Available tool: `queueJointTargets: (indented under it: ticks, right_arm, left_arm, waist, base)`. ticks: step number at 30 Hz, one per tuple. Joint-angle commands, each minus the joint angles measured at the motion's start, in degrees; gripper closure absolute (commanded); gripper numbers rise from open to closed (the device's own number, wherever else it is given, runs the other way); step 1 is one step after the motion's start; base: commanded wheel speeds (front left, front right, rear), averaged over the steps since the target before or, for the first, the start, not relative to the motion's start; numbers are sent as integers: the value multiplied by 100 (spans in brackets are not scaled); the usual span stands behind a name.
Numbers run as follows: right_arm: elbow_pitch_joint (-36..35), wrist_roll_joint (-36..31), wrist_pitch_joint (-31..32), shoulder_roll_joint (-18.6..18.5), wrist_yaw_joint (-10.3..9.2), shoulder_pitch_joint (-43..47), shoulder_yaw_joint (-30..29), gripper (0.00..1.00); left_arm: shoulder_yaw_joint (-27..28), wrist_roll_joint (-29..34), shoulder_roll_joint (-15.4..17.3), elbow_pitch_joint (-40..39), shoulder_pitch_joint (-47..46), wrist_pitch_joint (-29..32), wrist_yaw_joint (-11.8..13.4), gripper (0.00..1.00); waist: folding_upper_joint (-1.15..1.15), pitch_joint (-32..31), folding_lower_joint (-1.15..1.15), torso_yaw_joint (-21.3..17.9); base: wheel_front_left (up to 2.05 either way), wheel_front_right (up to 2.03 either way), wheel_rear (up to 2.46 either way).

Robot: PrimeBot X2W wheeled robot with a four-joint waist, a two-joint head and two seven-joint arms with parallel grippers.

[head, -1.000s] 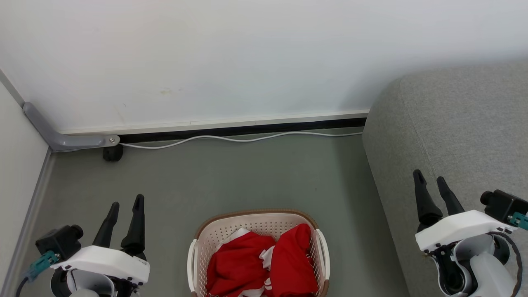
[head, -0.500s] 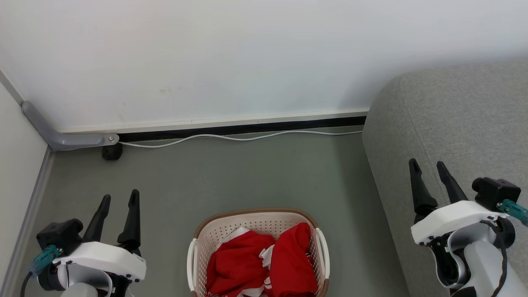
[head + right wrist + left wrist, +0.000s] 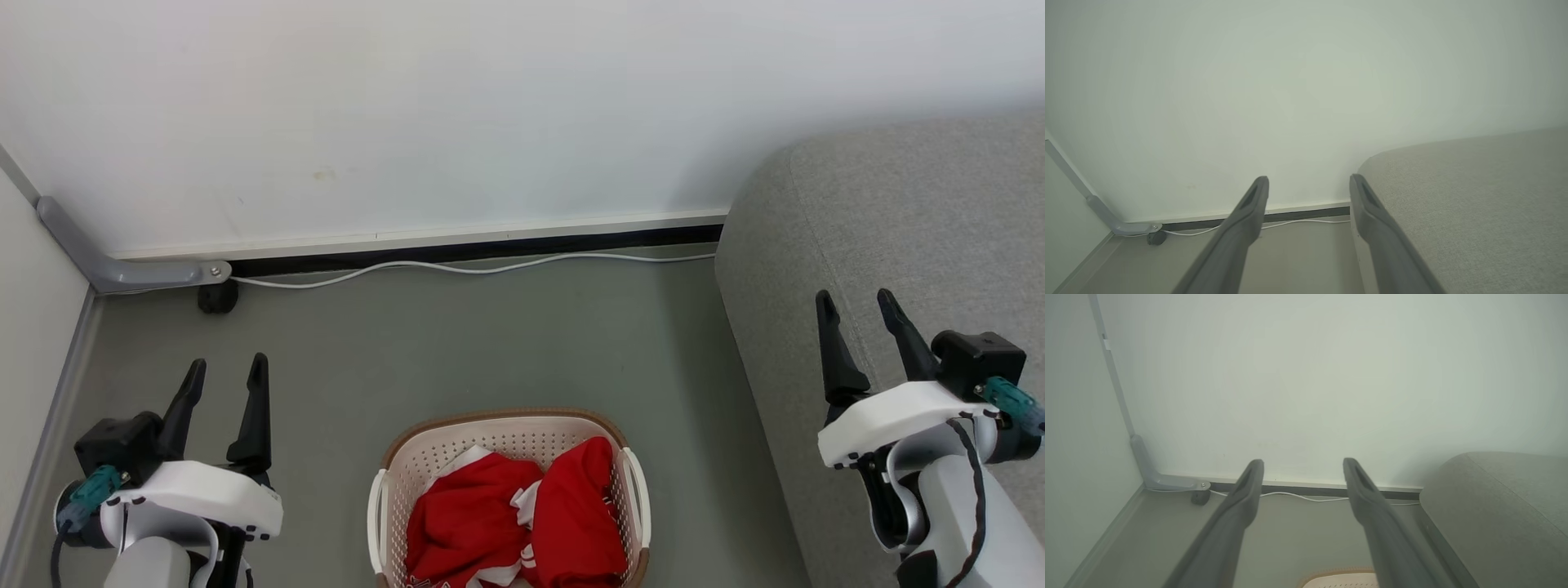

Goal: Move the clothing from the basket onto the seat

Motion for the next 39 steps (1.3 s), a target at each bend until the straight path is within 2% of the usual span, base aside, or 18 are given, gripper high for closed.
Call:
queueJointTargets:
  ticks: [1,7,22,39]
  right_arm:
    - [-87,-220,-118,-31,25,-264,105,0]
    - [-6,-547,-201,-30,25,-361,111,0]
    - [-103,-594,-201,17,25,-368,-56,0]
    - [-1297,-1000,-201,209,25,-915,-253,0]
  left_arm:
    - [197,209,164,-87,-350,-95,-22,0]
    - [178,483,202,-39,-439,-178,-22,0]
    - [116,343,167,-26,-418,-178,-22,0]
    - [-433,-117,11,156,-997,-178,-22,0]
  waist:
    - [0,8,0,-8]
    - [0,31,0,-22]
    - [0,223,0,-13]
    - [0,1920,0,4]
  base:
    - [0,0,0]
    - [0,0,0]
    - [0,0,0]
    - [0,0,0]
